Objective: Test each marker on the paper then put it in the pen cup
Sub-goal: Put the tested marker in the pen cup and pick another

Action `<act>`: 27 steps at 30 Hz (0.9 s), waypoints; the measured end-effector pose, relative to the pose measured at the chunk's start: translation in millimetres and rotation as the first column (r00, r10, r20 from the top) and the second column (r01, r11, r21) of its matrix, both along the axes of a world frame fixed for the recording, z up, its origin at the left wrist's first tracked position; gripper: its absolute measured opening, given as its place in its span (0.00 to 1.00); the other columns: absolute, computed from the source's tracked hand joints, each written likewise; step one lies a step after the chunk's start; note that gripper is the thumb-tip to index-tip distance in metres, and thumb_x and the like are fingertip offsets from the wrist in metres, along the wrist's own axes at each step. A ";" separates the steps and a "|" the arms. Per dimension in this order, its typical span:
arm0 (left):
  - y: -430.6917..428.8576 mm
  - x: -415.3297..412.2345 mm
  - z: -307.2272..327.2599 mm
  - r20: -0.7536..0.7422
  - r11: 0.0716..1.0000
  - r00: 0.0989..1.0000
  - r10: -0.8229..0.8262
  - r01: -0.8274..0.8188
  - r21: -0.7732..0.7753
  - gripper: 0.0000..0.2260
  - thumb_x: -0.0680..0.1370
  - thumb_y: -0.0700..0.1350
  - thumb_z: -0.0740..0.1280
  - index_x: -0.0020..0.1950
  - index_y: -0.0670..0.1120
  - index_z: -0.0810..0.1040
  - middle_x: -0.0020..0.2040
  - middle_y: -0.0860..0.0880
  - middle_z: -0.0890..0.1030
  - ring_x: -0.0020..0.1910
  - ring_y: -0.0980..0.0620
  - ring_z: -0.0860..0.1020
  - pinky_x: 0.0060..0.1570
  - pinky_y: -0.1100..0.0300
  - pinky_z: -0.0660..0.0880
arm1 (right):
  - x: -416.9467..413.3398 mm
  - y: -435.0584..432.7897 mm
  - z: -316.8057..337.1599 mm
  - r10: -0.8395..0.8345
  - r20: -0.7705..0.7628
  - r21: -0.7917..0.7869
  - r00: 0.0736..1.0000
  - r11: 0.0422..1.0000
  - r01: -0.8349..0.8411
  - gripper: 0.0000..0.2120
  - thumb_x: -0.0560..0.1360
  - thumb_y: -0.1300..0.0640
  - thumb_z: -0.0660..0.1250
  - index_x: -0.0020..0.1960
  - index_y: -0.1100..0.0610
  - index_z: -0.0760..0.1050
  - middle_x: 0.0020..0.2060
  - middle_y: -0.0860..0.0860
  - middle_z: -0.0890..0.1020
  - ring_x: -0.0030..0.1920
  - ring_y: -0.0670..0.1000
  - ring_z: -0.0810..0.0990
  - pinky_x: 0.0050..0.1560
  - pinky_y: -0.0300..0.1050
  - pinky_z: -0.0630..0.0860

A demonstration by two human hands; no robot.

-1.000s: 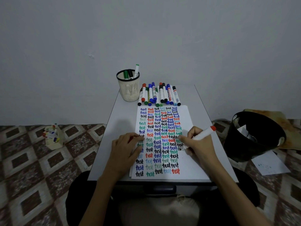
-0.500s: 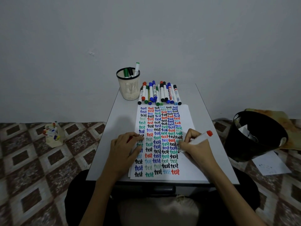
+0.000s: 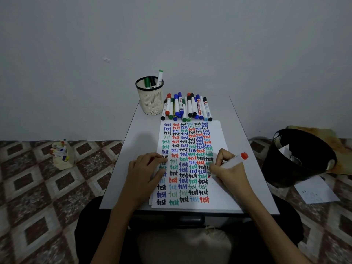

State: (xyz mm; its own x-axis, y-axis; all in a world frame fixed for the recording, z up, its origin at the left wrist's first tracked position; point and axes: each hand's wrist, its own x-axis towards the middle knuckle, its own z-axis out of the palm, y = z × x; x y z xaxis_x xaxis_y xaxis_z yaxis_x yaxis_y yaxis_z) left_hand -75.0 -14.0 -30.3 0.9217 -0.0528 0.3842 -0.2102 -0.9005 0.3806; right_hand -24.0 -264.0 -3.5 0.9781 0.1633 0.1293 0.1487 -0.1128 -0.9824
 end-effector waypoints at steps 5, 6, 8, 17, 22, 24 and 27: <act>0.0 0.1 0.2 0.004 1.000 1.000 -0.003 0.003 -0.006 0.19 0.77 0.57 0.54 0.61 0.53 0.76 0.61 0.56 0.73 0.59 0.58 0.67 0.52 0.62 0.56 | 0.5 -1.9 -0.2 -0.025 -0.010 0.022 1.000 0.999 0.025 0.13 0.63 0.72 0.67 0.30 0.66 0.63 0.26 0.60 0.69 0.27 0.49 0.67 0.28 0.38 0.65; 0.2 0.2 0.0 0.004 1.000 1.000 -0.002 0.002 -0.009 0.19 0.77 0.57 0.54 0.61 0.53 0.76 0.61 0.55 0.73 0.60 0.58 0.67 0.53 0.61 0.57 | 0.6 -2.8 -0.9 -0.046 -0.009 0.034 0.999 0.998 0.046 0.13 0.64 0.73 0.67 0.30 0.68 0.62 0.26 0.60 0.68 0.27 0.48 0.67 0.28 0.38 0.64; 0.2 0.3 -0.5 0.006 1.000 1.000 0.001 -0.001 -0.018 0.19 0.77 0.58 0.54 0.61 0.53 0.76 0.61 0.55 0.73 0.60 0.58 0.67 0.53 0.61 0.57 | 1.0 -2.9 -2.1 -0.057 -0.008 0.032 0.998 0.998 0.057 0.14 0.67 0.76 0.66 0.31 0.69 0.61 0.27 0.63 0.68 0.29 0.51 0.69 0.30 0.40 0.67; 0.1 1.1 -1.0 0.002 1.000 1.000 0.001 -0.001 -0.014 0.19 0.77 0.57 0.54 0.62 0.53 0.76 0.61 0.55 0.73 0.60 0.58 0.68 0.54 0.59 0.59 | -3.5 -1.4 3.0 -0.045 -0.010 -0.004 0.999 0.999 0.045 0.13 0.65 0.70 0.66 0.31 0.66 0.62 0.32 0.69 0.69 0.33 0.56 0.70 0.33 0.48 0.67; 0.5 0.8 -1.4 0.001 1.000 1.000 0.002 -0.002 -0.020 0.19 0.77 0.57 0.54 0.61 0.53 0.76 0.61 0.55 0.73 0.60 0.58 0.68 0.55 0.57 0.61 | -3.1 -1.6 2.8 -0.101 0.010 -0.002 0.995 0.995 0.101 0.14 0.67 0.77 0.64 0.32 0.69 0.60 0.30 0.70 0.67 0.31 0.54 0.69 0.32 0.45 0.66; 0.8 0.8 -1.7 0.000 1.000 1.000 0.004 -0.004 -0.018 0.19 0.77 0.57 0.54 0.62 0.53 0.76 0.61 0.55 0.73 0.60 0.57 0.68 0.55 0.57 0.61 | -4.2 -2.7 2.9 -0.121 0.016 0.008 0.993 0.993 0.121 0.13 0.68 0.77 0.64 0.33 0.69 0.60 0.31 0.70 0.68 0.32 0.53 0.69 0.32 0.45 0.66; 1.0 0.6 -1.7 0.000 1.000 1.000 0.000 0.000 -0.018 0.19 0.77 0.58 0.54 0.62 0.53 0.76 0.61 0.55 0.73 0.60 0.58 0.68 0.55 0.58 0.60 | -5.3 -2.6 3.0 -0.097 0.011 0.010 0.995 0.995 0.097 0.12 0.68 0.72 0.65 0.33 0.69 0.61 0.32 0.70 0.69 0.33 0.55 0.70 0.32 0.47 0.67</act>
State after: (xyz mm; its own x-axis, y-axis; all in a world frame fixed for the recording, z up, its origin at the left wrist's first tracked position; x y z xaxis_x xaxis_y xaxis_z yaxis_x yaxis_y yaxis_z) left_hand -74.4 -13.0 -32.0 0.9218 -0.0460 0.3850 -0.2101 -0.8937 0.3964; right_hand -29.3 -266.6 -0.4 0.9877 0.0663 0.1416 0.1486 -0.1178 -0.9819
